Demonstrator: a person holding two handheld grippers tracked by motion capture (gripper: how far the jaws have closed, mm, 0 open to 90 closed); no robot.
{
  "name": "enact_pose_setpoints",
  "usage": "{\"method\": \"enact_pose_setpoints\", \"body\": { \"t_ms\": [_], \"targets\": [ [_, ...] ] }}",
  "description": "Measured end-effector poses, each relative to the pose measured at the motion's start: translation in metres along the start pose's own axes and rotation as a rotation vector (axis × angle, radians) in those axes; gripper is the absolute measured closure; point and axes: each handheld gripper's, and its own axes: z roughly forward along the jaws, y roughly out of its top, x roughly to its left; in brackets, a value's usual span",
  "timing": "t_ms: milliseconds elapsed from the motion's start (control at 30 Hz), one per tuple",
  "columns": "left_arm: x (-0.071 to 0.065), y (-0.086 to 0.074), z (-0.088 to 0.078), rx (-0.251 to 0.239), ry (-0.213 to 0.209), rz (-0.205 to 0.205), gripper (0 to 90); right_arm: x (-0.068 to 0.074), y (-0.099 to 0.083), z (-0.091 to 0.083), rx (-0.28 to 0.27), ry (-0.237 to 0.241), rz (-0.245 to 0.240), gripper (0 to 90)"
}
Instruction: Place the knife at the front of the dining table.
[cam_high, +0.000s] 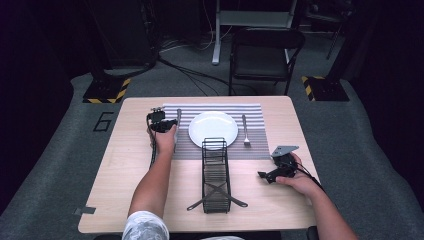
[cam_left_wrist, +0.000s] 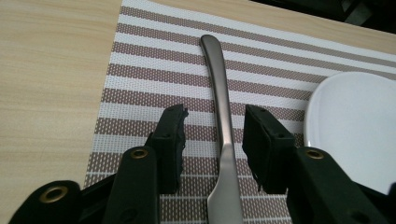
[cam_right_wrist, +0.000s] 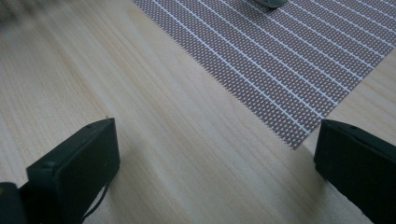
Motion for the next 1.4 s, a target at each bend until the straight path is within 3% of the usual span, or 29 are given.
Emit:
{"method": "enact_pose_setpoints", "body": {
  "t_ms": [167,367,867,1400],
  "targets": [
    [0.000,0.001,-0.012,0.000,-0.021,0.023,54.2,0.000,0.000,0.000,0.000,0.000,0.001,0.0],
    [-0.003,0.001,-0.027,-0.013,-0.056,0.016,50.6,0.000,0.000,0.000,0.000,0.000,-0.004,0.0],
    [-0.004,0.001,-0.065,-0.025,-0.137,0.056,47.6,0.000,0.000,0.000,0.002,0.000,0.000,0.0],
    [-0.008,-0.011,-0.103,-0.044,-0.163,0.163,47.0,0.000,0.000,0.000,-0.001,0.000,-0.003,0.0]
  ]
}}
